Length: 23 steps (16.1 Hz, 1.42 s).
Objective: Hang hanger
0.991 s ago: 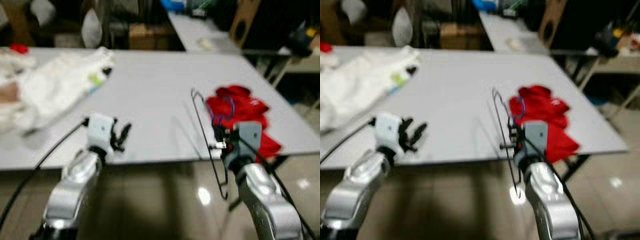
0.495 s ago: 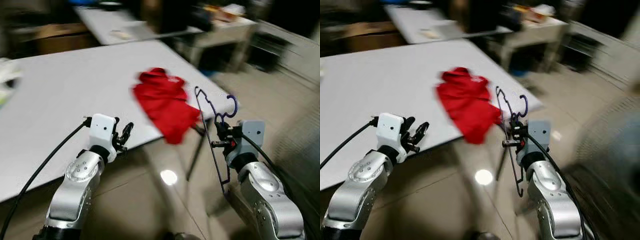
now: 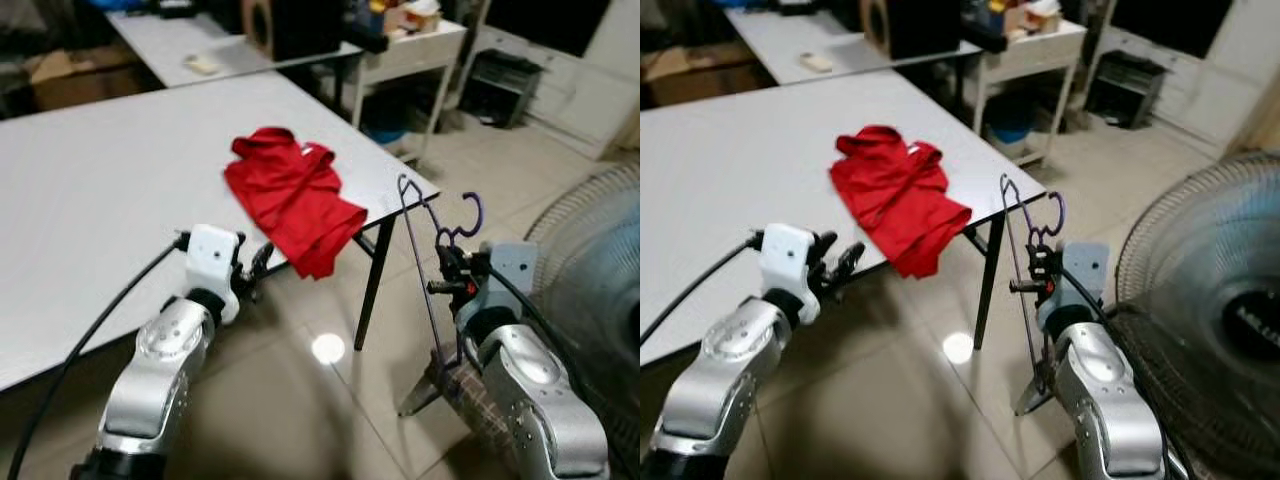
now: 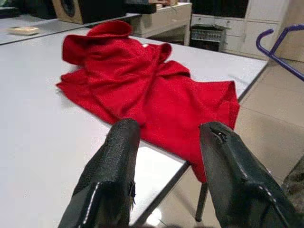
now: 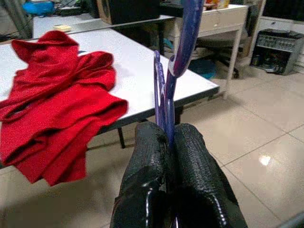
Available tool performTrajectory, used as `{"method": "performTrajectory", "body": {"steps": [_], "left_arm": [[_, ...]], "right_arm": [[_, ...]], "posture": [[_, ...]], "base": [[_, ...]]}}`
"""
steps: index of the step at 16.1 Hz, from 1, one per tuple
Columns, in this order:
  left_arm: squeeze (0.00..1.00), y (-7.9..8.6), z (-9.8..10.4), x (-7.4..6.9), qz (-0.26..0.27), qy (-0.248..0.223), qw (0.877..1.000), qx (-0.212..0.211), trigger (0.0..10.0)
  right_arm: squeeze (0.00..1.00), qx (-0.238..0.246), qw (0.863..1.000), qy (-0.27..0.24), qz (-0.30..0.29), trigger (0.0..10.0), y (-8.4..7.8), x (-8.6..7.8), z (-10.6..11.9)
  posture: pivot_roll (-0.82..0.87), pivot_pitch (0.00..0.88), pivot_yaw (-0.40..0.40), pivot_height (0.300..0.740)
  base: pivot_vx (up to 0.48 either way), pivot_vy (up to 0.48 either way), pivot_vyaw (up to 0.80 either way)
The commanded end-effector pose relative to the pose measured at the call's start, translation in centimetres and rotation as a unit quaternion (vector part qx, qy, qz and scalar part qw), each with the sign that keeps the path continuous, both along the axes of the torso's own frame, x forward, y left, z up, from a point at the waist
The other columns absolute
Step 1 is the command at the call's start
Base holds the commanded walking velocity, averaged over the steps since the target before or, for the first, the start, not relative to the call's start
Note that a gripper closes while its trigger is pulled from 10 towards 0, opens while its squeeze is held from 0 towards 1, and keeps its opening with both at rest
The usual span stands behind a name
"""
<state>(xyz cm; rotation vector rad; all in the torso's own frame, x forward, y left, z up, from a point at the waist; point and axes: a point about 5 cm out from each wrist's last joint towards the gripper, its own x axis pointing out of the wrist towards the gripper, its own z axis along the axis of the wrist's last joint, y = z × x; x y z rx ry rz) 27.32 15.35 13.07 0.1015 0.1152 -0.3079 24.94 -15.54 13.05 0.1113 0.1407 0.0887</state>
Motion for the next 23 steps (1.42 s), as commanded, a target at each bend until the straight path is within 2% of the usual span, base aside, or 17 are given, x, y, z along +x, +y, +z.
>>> {"method": "performTrajectory", "body": {"steps": [1, 8, 11, 18, 23], "left_arm": [[0.0, 0.13, 0.26, 0.22, 0.004, -0.007, 1.0, 0.004, 10.0], [0.0, 0.83, 0.37, 0.03, 0.023, -0.008, 1.0, -0.011, 10.0], [0.0, 1.04, 0.56, 0.13, 0.028, -0.01, 0.999, -0.014, 10.0], [0.0, 0.9, 0.75, 0.55, 0.022, -0.012, 1.0, -0.018, 10.0], [0.0, 0.7, 0.77, 0.66, 0.011, -0.012, 1.0, -0.016, 10.0]], "right_arm": [[0.0, 0.009, 1.0, -0.002, -0.003, 10.0, -0.09, -0.04, 0.25], [0.0, -0.044, 0.998, -0.022, 0.041, 10.0, 0.62, 0.2, 0.81], [0.0, -0.039, 0.998, -0.022, 0.035, 10.0, 0.53, 0.24, 0.8], [0.0, -0.003, 1.0, -0.017, 0.022, 10.0, 0.29, 0.12, 0.67], [0.0, -0.001, 0.999, -0.023, 0.032, 10.0, 0.56, 0.21, 0.87]], "posture": [[-0.07, 0.0, -0.028, 0.74], [-0.07, 0.0, -0.037, 0.74], [-0.07, 0.0, -0.031, 0.74], [-0.09, 0.0, -0.017, 0.74], [-0.08, 0.0, -0.015, 0.74]], "base": [[0.0, 0.0, 0.0], [0.109, 0.0, 0.0], [0.27, 0.0, 0.7], [0.267, 0.0, 0.0], [0.269, 0.0, 0.0]]}}
